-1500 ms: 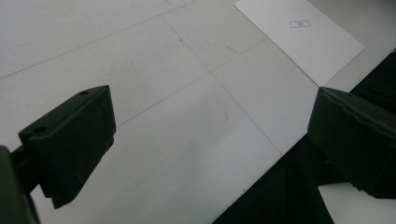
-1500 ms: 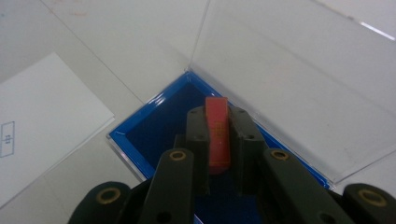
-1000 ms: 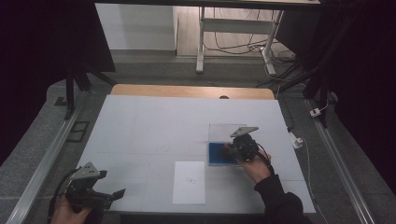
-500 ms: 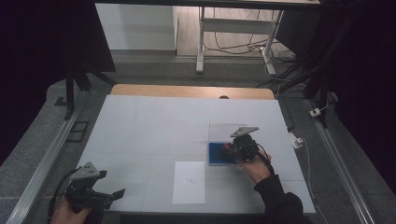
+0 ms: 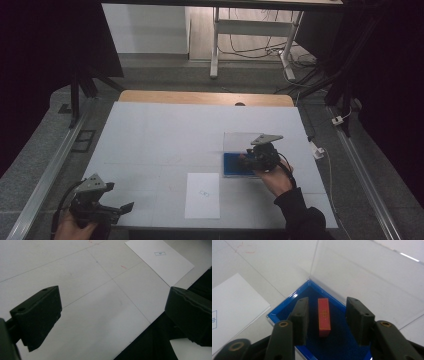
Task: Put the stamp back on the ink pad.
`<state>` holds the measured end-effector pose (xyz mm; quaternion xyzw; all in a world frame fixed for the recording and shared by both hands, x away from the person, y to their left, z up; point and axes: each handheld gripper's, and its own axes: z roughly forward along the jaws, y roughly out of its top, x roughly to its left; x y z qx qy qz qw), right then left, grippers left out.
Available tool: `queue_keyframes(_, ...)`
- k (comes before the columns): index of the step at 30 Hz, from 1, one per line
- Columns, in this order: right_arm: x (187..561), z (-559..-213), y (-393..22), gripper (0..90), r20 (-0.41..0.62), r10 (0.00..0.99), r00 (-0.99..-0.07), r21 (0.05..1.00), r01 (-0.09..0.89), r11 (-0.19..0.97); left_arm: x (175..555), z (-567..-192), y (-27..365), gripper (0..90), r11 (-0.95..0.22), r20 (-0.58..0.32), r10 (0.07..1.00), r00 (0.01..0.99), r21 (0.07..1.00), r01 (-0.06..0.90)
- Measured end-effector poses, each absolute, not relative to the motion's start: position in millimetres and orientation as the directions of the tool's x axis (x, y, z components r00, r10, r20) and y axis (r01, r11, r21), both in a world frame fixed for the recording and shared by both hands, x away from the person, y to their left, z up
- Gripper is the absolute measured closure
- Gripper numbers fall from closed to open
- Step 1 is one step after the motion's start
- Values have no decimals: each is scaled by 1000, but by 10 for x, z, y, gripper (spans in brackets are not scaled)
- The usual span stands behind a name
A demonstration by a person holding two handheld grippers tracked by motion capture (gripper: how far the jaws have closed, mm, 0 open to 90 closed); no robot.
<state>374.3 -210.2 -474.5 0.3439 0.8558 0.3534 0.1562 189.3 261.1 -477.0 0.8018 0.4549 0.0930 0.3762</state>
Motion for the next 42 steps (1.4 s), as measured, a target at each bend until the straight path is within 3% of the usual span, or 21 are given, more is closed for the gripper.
queue_keyframes(11,3664,-4660,-2122,400,6,698,-716,734,477,483,1894,-4770,2610,16,-303,-193,800,568,687,660)
queue_keyframes(32,3503,-4588,-2096,75,56,695,-717,744,494,450,1890,-4771,2610,16,-305,-189,801,568,688,659)
queue_keyframes(42,3396,-4551,-2165,17,83,692,-717,747,504,433,1895,-4770,2605,15,-305,-189,803,566,686,661)
